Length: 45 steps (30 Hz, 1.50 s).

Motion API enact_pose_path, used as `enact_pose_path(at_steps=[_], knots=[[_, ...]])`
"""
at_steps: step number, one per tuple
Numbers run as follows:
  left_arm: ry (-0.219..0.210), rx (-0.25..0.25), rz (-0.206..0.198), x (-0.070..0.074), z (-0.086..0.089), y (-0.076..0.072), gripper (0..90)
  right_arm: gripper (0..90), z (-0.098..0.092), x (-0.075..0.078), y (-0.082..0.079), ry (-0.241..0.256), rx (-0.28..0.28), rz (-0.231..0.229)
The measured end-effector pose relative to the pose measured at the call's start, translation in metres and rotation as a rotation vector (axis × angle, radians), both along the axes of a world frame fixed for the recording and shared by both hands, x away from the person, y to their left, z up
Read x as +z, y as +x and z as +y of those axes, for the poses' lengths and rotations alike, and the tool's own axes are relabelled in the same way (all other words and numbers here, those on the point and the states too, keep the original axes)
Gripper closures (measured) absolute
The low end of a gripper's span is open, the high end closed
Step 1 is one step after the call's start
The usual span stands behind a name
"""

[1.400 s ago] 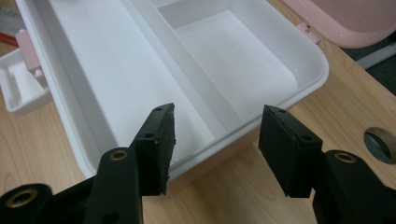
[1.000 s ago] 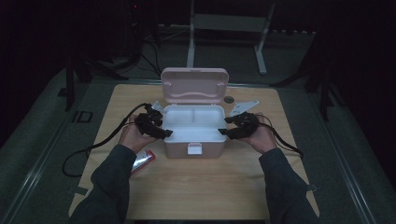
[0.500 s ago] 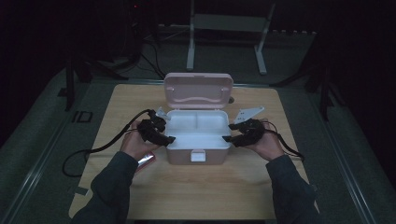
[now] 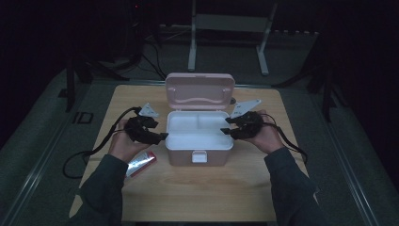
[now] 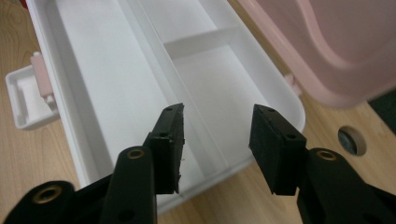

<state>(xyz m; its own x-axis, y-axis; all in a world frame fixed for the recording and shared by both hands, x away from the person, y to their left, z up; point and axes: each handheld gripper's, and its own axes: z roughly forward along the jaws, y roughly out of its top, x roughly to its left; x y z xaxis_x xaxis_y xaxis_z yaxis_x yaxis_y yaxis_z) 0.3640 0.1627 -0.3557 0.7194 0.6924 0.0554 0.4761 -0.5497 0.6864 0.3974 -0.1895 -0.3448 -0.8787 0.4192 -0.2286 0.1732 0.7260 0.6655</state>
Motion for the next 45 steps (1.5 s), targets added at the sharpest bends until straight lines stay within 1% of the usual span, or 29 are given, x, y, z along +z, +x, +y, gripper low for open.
enact_pose_path(at_steps=[2, 4, 9, 11, 15, 17, 19, 20, 21, 24, 26, 28, 30, 32, 34, 36, 38, 40, 43, 45], knots=[[-0.011, 0.012, -0.003, 0.001, 0.009, -0.003, 38.7, 58.3, 0.004, 0.003, 0.002, -0.007, 0.012, -0.005], [-0.010, 0.029, -0.005, 0.000, 0.017, -0.006, 38.7, 60.8, 0.009, 0.006, 0.004, -0.026, 0.025, -0.011], [-0.003, 0.046, 0.011, -0.007, 0.032, -0.009, 38.8, 63.9, 0.020, 0.012, 0.010, -0.056, 0.064, 0.003], [-0.004, 0.044, 0.023, -0.010, 0.035, -0.010, 38.8, 64.7, 0.025, 0.013, 0.013, -0.081, 0.080, 0.012], [0.024, 0.034, 0.034, -0.018, 0.037, -0.011, 38.7, 65.7, 0.037, 0.014, 0.020, -0.156, 0.120, 0.034], [0.041, 0.029, 0.035, -0.021, 0.037, -0.013, 38.4, 67.0, 0.045, 0.015, 0.023, -0.197, 0.128, 0.054], [0.043, 0.023, 0.042, -0.024, 0.036, -0.014, 38.4, 67.2, 0.052, 0.018, 0.025, -0.236, 0.147, 0.064], [0.046, 0.018, 0.046, -0.025, 0.036, -0.014, 38.4, 67.1, 0.056, 0.019, 0.027, -0.254, 0.162, 0.076], [0.046, 0.016, 0.047, -0.026, 0.036, -0.014, 38.3, 67.1, 0.060, 0.020, 0.027, -0.276, 0.175, 0.081], [0.071, 0.005, 0.055, -0.029, 0.035, -0.015, 38.3, 67.1, 0.071, 0.022, 0.030, -0.352, 0.199, 0.091], [0.084, 0.001, 0.063, -0.032, 0.035, -0.015, 38.2, 66.9, 0.077, 0.023, 0.032, -0.403, 0.223, 0.111], [0.085, 0.002, 0.068, -0.034, 0.036, -0.015, 38.2, 66.4, 0.084, 0.022, 0.033, -0.459, 0.236, 0.122], [0.086, 0.004, 0.071, -0.035, 0.036, -0.015, 38.3, 65.3, 0.090, 0.022, 0.035, -0.498, 0.256, 0.136], [0.091, 0.009, 0.075, -0.037, 0.036, -0.015, 38.7, 64.2, 0.095, 0.023, 0.037, -0.520, 0.257, 0.154], [0.089, 0.009, 0.076, -0.038, 0.036, -0.015, 38.8, 63.4, 0.099, 0.024, 0.038, -0.539, 0.259, 0.160], [0.098, 0.007, 0.078, -0.040, 0.035, -0.014, 38.8, 62.2, 0.104, 0.024, 0.040, -0.557, 0.269, 0.170], [0.103, 0.004, 0.084, -0.041, 0.034, -0.014, 38.8, 61.9, 0.107, 0.026, 0.041, -0.571, 0.279, 0.170], [0.109, 0.004, 0.088, -0.043, 0.033, -0.014, 38.8, 62.1, 0.110, 0.028, 0.042, -0.579, 0.284, 0.176], [0.134, 0.007, 0.094, -0.045, 0.032, -0.013, 38.8, 64.3, 0.114, 0.029, 0.045, -0.579, 0.288, 0.188], [0.136, 0.008, 0.100, -0.047, 0.032, -0.013, 39.2, 66.3, 0.114, 0.028, 0.047, -0.585, 0.294, 0.202]])
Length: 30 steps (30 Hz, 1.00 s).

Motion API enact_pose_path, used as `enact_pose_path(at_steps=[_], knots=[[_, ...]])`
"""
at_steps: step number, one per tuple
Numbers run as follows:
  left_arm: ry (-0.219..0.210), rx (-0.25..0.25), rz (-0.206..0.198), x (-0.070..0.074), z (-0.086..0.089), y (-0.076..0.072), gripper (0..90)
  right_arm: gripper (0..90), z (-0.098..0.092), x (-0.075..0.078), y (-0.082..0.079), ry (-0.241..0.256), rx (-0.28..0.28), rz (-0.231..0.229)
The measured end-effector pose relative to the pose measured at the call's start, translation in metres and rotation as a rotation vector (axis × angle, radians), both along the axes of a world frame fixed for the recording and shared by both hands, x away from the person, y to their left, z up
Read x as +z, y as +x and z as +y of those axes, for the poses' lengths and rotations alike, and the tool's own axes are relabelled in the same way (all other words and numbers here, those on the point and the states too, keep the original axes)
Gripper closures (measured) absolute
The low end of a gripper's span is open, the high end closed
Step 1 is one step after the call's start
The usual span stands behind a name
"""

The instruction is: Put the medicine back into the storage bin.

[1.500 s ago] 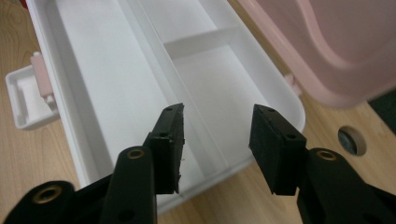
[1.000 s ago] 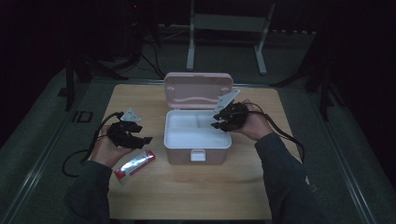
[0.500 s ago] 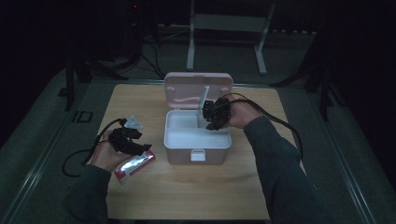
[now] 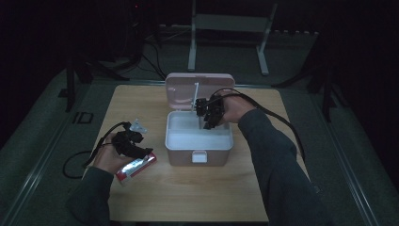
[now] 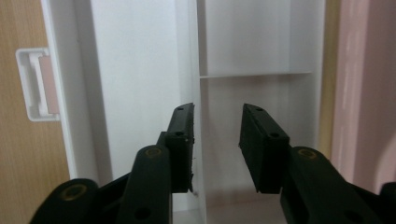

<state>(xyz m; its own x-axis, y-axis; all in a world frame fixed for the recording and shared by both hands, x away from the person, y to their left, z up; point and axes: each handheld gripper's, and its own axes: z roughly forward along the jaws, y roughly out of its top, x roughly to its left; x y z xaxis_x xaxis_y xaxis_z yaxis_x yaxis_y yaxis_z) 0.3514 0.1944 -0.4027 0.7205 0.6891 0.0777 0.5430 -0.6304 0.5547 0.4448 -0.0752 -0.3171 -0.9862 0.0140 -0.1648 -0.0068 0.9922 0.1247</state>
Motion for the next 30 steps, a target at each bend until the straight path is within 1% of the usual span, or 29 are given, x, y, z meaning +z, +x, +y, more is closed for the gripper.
enact_pose_path(at_steps=[6, 9, 13, 15, 18, 20, 21, 23, 24, 30], knots=[[0.027, 0.000, 0.014, -0.007, 0.000, 0.001, 40.3, 71.9, 0.007, -0.006, 0.002, -0.019, 0.009, 0.040], [0.036, -0.002, 0.023, -0.010, 0.000, 0.001, 40.9, 75.1, 0.014, -0.009, 0.002, -0.059, 0.020, 0.043], [0.050, -0.002, 0.036, -0.015, 0.001, 0.000, 41.4, 77.6, 0.022, -0.010, 0.003, -0.062, 0.027, 0.085], [0.059, -0.005, 0.040, -0.017, 0.002, -0.001, 41.4, 78.1, 0.023, -0.014, 0.005, -0.080, 0.022, 0.088], [0.056, -0.001, 0.044, -0.018, 0.004, -0.002, 42.4, 80.0, 0.025, -0.020, 0.007, -0.111, 0.013, 0.091], [0.056, 0.001, 0.042, -0.020, 0.006, -0.003, 42.9, 81.3, 0.027, -0.023, 0.007, -0.115, 0.021, 0.092], [0.054, 0.004, 0.040, -0.020, 0.007, -0.004, 43.1, 82.0, 0.028, -0.024, 0.006, -0.119, 0.011, 0.098], [0.043, 0.010, 0.037, -0.021, 0.008, -0.006, 43.0, 83.3, 0.029, -0.026, 0.008, -0.124, 0.019, 0.095], [0.041, 0.012, 0.035, -0.022, 0.009, -0.007, 43.1, 84.0, 0.029, -0.027, 0.008, -0.125, 0.007, 0.094], [0.018, 0.026, 0.022, -0.025, 0.013, -0.011, 43.1, 86.1, 0.030, -0.031, 0.009, -0.138, 0.013, 0.104]])
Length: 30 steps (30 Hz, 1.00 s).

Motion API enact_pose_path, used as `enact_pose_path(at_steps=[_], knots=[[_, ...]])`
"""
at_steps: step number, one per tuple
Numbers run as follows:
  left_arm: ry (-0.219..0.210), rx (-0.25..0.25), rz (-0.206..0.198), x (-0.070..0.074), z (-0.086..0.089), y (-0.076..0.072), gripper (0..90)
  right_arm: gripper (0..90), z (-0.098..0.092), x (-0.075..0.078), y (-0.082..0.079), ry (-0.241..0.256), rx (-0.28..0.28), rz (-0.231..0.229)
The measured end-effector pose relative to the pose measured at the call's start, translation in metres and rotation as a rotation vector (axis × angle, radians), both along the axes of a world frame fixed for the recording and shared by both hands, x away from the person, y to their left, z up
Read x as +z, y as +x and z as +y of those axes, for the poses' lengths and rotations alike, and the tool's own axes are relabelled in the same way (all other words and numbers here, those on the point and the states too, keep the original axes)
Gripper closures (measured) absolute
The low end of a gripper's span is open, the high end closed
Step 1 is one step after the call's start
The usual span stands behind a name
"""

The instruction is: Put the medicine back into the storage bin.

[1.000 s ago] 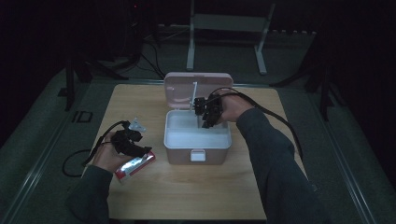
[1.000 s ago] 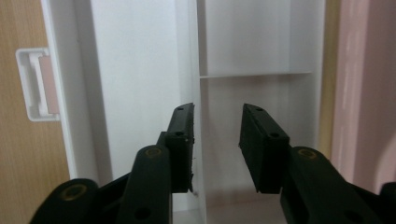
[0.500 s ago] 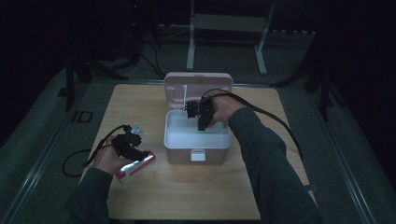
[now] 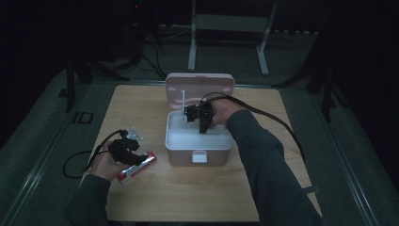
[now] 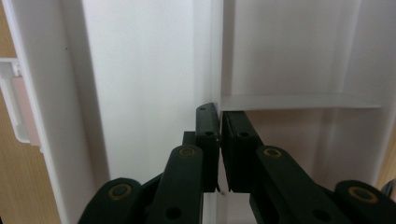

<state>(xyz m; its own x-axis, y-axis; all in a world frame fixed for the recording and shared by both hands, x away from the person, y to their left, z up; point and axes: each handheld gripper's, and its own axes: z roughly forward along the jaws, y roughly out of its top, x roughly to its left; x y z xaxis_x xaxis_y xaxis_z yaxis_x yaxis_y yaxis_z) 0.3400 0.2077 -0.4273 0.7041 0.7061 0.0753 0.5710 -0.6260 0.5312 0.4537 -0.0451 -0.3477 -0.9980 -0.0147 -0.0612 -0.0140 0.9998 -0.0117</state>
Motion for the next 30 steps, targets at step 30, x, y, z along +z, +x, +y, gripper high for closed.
enact_pose_path(at_steps=[30], knots=[[-0.030, 0.087, -0.009, -0.022, 0.013, -0.014, 42.5, 88.1, 0.003, -0.007, 0.003, -0.021, 0.017, 0.033]])
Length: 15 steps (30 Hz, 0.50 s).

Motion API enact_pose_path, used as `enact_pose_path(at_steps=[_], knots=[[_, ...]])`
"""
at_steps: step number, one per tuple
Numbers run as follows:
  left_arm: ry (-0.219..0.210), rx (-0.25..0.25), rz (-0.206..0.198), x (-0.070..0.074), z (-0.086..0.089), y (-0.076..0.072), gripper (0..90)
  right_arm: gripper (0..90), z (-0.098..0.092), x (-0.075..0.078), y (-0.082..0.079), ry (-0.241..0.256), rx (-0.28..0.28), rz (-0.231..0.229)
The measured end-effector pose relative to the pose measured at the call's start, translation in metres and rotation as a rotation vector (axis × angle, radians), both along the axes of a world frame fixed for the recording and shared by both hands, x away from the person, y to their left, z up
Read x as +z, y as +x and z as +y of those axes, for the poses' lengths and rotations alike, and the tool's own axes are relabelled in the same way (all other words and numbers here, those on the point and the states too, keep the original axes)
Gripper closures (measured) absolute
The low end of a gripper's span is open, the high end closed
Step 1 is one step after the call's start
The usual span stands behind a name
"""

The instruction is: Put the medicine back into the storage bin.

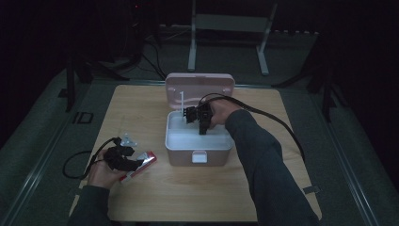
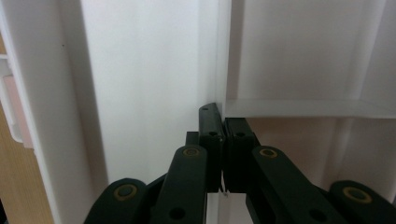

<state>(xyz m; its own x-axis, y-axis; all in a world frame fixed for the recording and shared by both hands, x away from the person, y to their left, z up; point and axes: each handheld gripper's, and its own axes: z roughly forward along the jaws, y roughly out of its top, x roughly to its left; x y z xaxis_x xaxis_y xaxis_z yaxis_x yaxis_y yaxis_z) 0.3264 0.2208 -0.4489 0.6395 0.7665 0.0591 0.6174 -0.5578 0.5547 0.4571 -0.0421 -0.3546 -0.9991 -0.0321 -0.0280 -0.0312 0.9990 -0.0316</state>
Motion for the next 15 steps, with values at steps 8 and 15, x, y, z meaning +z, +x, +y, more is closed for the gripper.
enact_pose_path(at_steps=[8, 15], knots=[[0.004, -0.013, 0.008, -0.0015, -0.0017, 0.0009, 42.5, 89.2, -0.0003, 0.0004, 0.0031, 0.001, 0.011, 0.020], [0.006, -0.021, 0.013, -0.0027, -0.0017, 0.0010, 42.5, 89.4, -0.0003, 0.0010, 0.0049, 0.001, 0.017, 0.033]])
